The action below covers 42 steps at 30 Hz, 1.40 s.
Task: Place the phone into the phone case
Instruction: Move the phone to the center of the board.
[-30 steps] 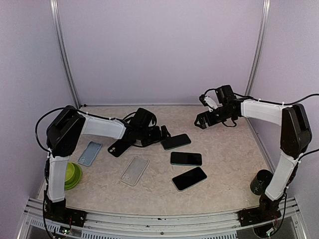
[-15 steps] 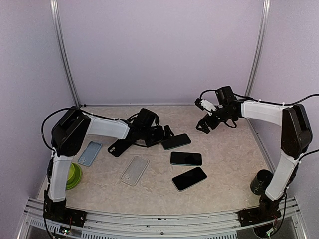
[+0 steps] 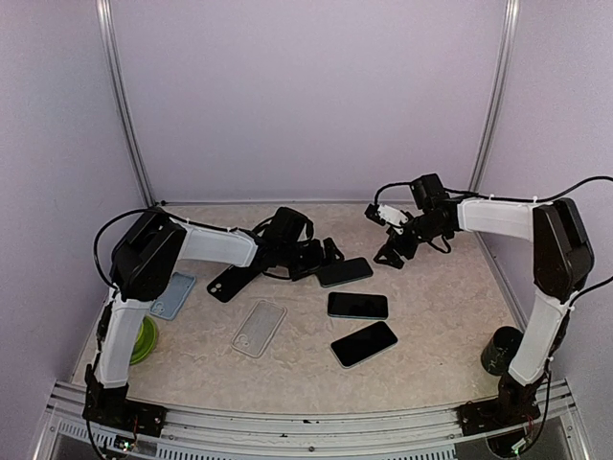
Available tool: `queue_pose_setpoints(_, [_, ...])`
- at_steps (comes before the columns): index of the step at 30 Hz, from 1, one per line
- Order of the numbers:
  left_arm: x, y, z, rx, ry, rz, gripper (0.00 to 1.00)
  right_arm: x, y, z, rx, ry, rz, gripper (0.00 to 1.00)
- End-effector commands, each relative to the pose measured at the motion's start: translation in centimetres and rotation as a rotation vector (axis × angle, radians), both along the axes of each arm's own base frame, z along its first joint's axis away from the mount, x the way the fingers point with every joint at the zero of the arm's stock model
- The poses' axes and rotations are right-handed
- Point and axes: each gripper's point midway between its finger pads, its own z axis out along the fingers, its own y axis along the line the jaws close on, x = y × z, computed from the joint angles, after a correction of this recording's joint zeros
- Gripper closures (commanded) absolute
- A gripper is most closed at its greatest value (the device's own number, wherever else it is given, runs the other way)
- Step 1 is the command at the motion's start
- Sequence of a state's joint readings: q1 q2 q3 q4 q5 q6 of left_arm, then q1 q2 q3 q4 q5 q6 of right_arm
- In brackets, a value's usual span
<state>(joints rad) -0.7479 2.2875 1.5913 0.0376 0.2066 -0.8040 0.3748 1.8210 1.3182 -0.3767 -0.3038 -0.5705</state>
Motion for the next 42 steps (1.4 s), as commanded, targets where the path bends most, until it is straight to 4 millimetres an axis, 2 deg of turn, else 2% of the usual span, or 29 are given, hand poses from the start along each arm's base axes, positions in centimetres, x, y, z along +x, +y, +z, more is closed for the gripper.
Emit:
queue_pose_setpoints(1, [0.5,-1.6,0.5,-0.044,-0.023,-0.025,0.01,-1.7,1.7,-1.6,0.006,0.023,0.150,0.00])
queue_pose_setpoints(4, [1.2,-2.3,0.7,-0.070,-0.041,-0.031,0.01,-2.3,2.2,-2.1,0.017,0.015,0.213,0.00])
queue_pose_setpoints(9, [2.1,-3.4,1.0,-0.118,-0.060,-0.041,0.01,-1.9,2.7,-2.7,0.022,0.008,0.250,0.00])
queue_pose_setpoints(12, [2.6,-3.3,1.3,-0.132,-0.079,-0.028,0.01,-1.9,2.8,-3.6,0.007,0.034,0.265,0.00])
queue_pose_setpoints(17, [3.7,-1.9,2.2,-0.109,-0.110,0.019,0.01,-1.6,3.1,-4.2,-0.001,0.044,0.296,0.00])
queue_pose_setpoints(20, [3.6,-0.1,3.7,-0.070,-0.150,0.060,0.01,-1.6,3.5,-4.2,0.015,0.043,0.314,0.00])
queue_pose_setpoints(21, [3.5,0.5,4.8,-0.060,-0.174,0.072,0.01,-1.7,3.6,-4.2,0.020,0.044,0.319,0.00])
queue_pose_setpoints(27, [1.4,4.2,6.0,0.017,-0.188,0.116,0.01,-1.6,4.0,-4.0,0.038,0.042,0.343,0.00])
queue_pose_setpoints(31, [-0.5,6.2,7.7,0.022,-0.198,0.134,0.01,-1.4,4.3,-4.1,0.046,0.039,0.352,0.00])
queue_pose_setpoints(38, [-3.5,8.8,8.1,0.079,-0.180,0.143,0.01,-0.9,4.8,-4.6,0.055,0.032,0.382,0.00])
queue_pose_setpoints(42, [-4.9,10.2,9.2,0.092,-0.204,0.162,0.01,-0.1,5.2,-5.0,0.051,0.035,0.387,0.00])
